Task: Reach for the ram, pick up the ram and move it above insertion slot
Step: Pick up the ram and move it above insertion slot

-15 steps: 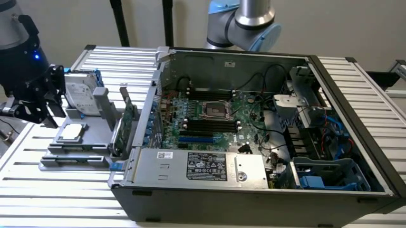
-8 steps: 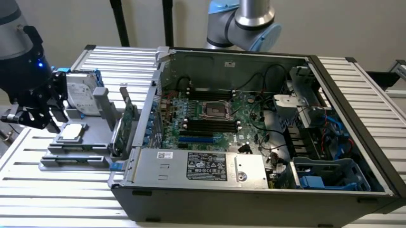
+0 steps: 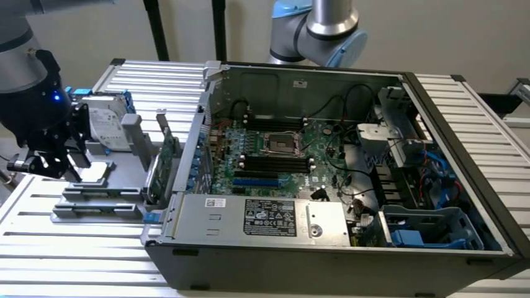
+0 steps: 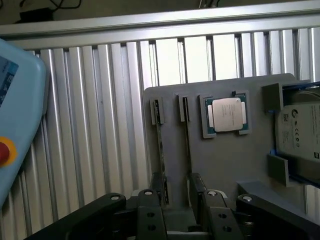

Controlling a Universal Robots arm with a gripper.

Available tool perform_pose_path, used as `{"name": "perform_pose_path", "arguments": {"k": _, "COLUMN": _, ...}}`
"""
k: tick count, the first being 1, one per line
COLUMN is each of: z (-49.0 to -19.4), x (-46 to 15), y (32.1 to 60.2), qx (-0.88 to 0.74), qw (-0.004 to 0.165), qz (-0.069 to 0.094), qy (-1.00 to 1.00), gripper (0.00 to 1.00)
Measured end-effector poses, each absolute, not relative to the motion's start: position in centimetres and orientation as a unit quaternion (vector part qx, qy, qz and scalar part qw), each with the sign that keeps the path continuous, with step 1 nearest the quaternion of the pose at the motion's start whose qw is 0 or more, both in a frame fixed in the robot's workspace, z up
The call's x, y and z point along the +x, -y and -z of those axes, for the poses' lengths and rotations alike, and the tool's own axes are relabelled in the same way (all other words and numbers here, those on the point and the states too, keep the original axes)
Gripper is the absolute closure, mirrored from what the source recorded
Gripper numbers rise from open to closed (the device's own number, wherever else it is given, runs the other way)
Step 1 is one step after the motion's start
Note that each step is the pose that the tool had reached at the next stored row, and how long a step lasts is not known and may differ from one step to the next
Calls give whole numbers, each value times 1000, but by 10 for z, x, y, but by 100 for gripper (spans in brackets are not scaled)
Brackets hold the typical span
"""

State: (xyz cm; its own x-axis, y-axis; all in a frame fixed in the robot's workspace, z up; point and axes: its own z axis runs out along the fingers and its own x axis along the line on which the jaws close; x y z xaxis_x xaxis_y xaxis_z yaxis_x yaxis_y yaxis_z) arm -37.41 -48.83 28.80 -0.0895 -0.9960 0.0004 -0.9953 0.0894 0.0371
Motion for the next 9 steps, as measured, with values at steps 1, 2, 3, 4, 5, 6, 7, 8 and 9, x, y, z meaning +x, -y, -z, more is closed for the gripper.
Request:
{"name": "perform_pose_path", "arguments": {"k": 1, "z": -286, "x": -374, "y": 489, "qx": 675, "qw": 13, "qz": 14, "qy": 738, "gripper": 64}}
{"name": "perform_pose_path", "arguments": {"k": 2, "z": -284, "x": -374, "y": 490, "qx": 675, "qw": 13, "qz": 14, "qy": 738, "gripper": 64}}
{"name": "perform_pose_path", "arguments": {"k": 3, "z": -283, "x": -374, "y": 491, "qx": 675, "qw": 13, "qz": 14, "qy": 738, "gripper": 64}}
{"name": "perform_pose_path", "arguments": {"k": 4, "z": -281, "x": -374, "y": 491, "qx": 675, "qw": 13, "qz": 14, "qy": 738, "gripper": 64}}
{"name": "perform_pose_path", "arguments": {"k": 5, "z": -279, "x": -374, "y": 492, "qx": 675, "qw": 13, "qz": 14, "qy": 737, "gripper": 64}}
{"name": "perform_pose_path", "arguments": {"k": 6, "z": -277, "x": -374, "y": 493, "qx": 675, "qw": 13, "qz": 14, "qy": 737, "gripper": 64}}
{"name": "perform_pose_path", "arguments": {"k": 7, "z": -275, "x": -374, "y": 493, "qx": 676, "qw": 13, "qz": 14, "qy": 737, "gripper": 64}}
{"name": "perform_pose_path", "arguments": {"k": 8, "z": -273, "x": -374, "y": 494, "qx": 676, "qw": 13, "qz": 14, "qy": 737, "gripper": 64}}
{"name": "perform_pose_path", "arguments": {"k": 9, "z": -272, "x": -374, "y": 495, "qx": 676, "qw": 13, "qz": 14, "qy": 737, "gripper": 64}}
